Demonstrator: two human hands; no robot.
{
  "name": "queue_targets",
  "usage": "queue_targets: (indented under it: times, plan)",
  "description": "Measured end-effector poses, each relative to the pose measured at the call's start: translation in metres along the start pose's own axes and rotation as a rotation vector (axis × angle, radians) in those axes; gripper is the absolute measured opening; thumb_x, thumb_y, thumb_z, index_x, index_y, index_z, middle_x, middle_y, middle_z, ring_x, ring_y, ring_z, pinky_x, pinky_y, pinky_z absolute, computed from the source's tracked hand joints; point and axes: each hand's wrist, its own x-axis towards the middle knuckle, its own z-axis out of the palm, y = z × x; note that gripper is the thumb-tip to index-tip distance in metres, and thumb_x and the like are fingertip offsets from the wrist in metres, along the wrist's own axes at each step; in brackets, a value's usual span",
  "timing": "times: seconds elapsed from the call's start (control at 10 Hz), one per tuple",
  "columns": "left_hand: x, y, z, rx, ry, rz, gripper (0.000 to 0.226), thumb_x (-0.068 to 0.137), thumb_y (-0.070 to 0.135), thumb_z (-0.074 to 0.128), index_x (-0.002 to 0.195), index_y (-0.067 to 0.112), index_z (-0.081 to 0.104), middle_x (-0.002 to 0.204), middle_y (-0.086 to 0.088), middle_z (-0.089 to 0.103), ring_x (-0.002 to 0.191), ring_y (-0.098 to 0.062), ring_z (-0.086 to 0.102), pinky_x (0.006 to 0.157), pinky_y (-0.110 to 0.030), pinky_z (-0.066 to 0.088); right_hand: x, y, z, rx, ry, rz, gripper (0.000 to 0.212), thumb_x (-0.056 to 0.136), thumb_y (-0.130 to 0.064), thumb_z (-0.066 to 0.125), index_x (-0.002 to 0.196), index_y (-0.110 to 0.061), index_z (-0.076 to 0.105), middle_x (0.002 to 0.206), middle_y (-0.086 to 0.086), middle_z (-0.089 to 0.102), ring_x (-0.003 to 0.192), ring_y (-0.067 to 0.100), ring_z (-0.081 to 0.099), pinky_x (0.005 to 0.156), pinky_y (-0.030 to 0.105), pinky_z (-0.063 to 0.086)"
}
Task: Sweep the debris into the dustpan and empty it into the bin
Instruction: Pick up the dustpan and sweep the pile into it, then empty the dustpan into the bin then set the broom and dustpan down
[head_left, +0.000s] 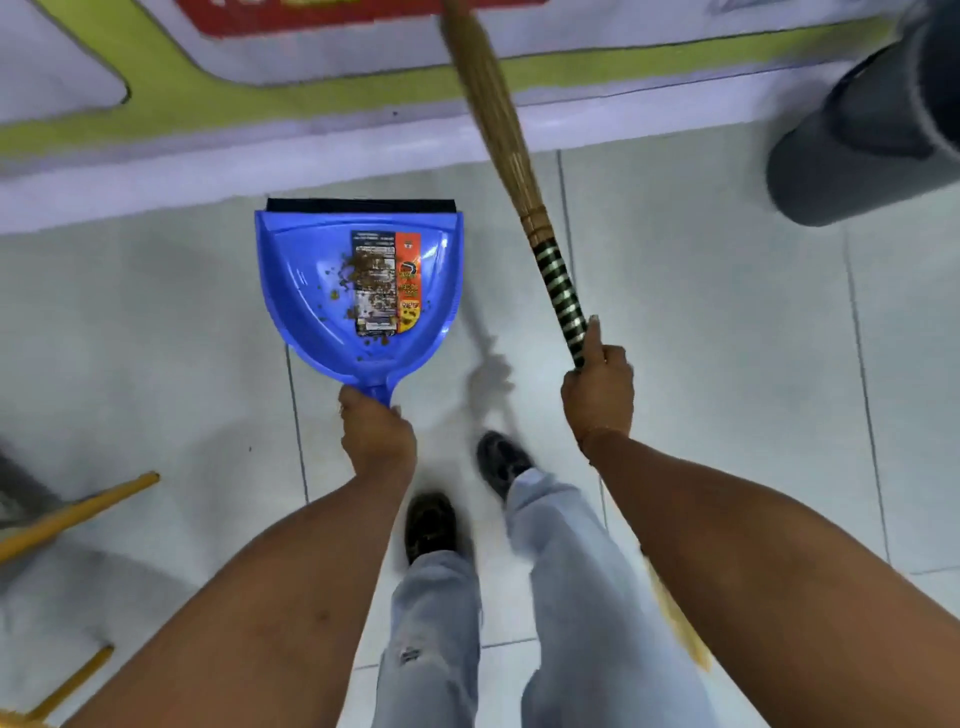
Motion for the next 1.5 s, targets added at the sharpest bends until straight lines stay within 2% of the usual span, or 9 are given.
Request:
queue_targets:
  times: [0.2, 0.5, 0.8, 1.0, 1.1, 1.2, 1.3, 1.4, 1.5]
  plan:
    - [-0.073, 0.121, 0.039, 0.04, -0.077, 0.215, 0.045, 0.084, 0.004, 0.058, 0.124, -0.002, 0.038, 0.122, -0.022, 0.055, 0.113, -0.04, 0.052, 0.094, -0.045, 0.041, 0.059, 0.083, -0.121, -0.161, 0.007, 0.111, 0.064, 0.093, -0.008, 0.045, 0.15, -0.019, 0.017, 0.133, 0.022, 0.043, 0.117, 0.041, 0.044, 0.083, 0.047, 0.048]
    - [-0.166, 0.369, 0.219, 0.155, -0.204, 0.361, 0.044, 0.085, 0.002, 0.054, 0.127, 0.004, 0.038, 0.121, -0.018, 0.056, 0.112, -0.04, 0.054, 0.092, -0.044, 0.043, 0.225, 0.232, -0.272, -0.137, -0.146, 0.145, 0.056, 0.093, -0.002, 0.037, 0.146, -0.016, 0.028, 0.128, 0.019, 0.049, 0.113, 0.038, 0.049, 0.09, 0.044, 0.047]
    - [-0.191, 0.529, 0.317, 0.329, -0.266, 0.641, 0.051, 0.087, 0.001, 0.051, 0.135, 0.004, 0.034, 0.124, -0.022, 0.049, 0.109, -0.044, 0.052, 0.088, -0.048, 0.043, 0.307, 0.317, -0.333, -0.172, -0.322, 0.17, 0.053, 0.091, -0.003, 0.038, 0.142, -0.019, 0.036, 0.125, 0.012, 0.053, 0.112, 0.035, 0.049, 0.087, 0.04, 0.049]
    - [-0.181, 0.586, 0.331, 0.665, -0.364, 0.99, 0.064, 0.09, 0.006, 0.045, 0.146, 0.005, 0.016, 0.133, -0.021, 0.047, 0.115, -0.036, 0.05, 0.094, -0.043, 0.041, 0.322, 0.332, -0.348, -0.239, -0.435, 0.18, 0.047, 0.093, -0.01, 0.038, 0.139, -0.02, 0.037, 0.128, 0.008, 0.051, 0.115, 0.033, 0.047, 0.088, 0.041, 0.048]
    - [-0.181, 0.622, 0.339, 0.714, -0.535, 1.014, 0.051, 0.096, 0.021, 0.039, 0.143, 0.006, 0.026, 0.136, -0.023, 0.047, 0.117, -0.038, 0.051, 0.097, -0.044, 0.044, 0.334, 0.321, -0.356, -0.199, -0.479, 0.195, 0.046, 0.093, -0.01, 0.039, 0.138, -0.021, 0.038, 0.127, 0.008, 0.051, 0.115, 0.034, 0.047, 0.088, 0.042, 0.048]
    - [-0.185, 0.648, 0.345, 0.724, -0.577, 0.896, 0.041, 0.098, 0.027, 0.033, 0.132, 0.005, 0.042, 0.127, -0.027, 0.055, 0.113, -0.042, 0.054, 0.091, -0.047, 0.045, 0.344, 0.311, -0.36, -0.165, -0.492, 0.203, 0.047, 0.093, -0.009, 0.04, 0.139, -0.02, 0.037, 0.127, 0.009, 0.051, 0.116, 0.034, 0.046, 0.089, 0.043, 0.047]
    - [-0.184, 0.676, 0.361, 0.729, -0.626, 0.709, 0.037, 0.1, 0.018, 0.028, 0.121, -0.005, 0.048, 0.125, -0.029, 0.055, 0.112, -0.041, 0.054, 0.092, -0.043, 0.045, 0.355, 0.302, -0.363, -0.134, -0.489, 0.199, 0.05, 0.092, -0.007, 0.041, 0.14, -0.019, 0.036, 0.128, 0.011, 0.052, 0.116, 0.035, 0.047, 0.09, 0.043, 0.048]
    - [-0.183, 0.69, 0.368, 0.758, -0.656, 0.623, 0.036, 0.098, 0.012, 0.031, 0.128, -0.007, 0.042, 0.131, -0.029, 0.05, 0.094, -0.032, 0.058, 0.081, -0.036, 0.048, 0.359, 0.299, -0.364, -0.126, -0.482, 0.21, 0.05, 0.091, -0.006, 0.041, 0.14, -0.019, 0.036, 0.127, 0.011, 0.052, 0.116, 0.034, 0.047, 0.09, 0.043, 0.049]
    - [-0.178, 0.703, 0.376, 0.687, -0.642, 0.541, 0.039, 0.098, 0.014, 0.031, 0.126, -0.009, 0.046, 0.127, -0.03, 0.056, 0.059, -0.017, 0.046, 0.054, -0.021, 0.038, 0.36, 0.297, -0.364, -0.118, -0.453, 0.232, 0.049, 0.092, -0.006, 0.039, 0.139, -0.02, 0.037, 0.126, 0.01, 0.053, 0.114, 0.034, 0.048, 0.089, 0.042, 0.049]
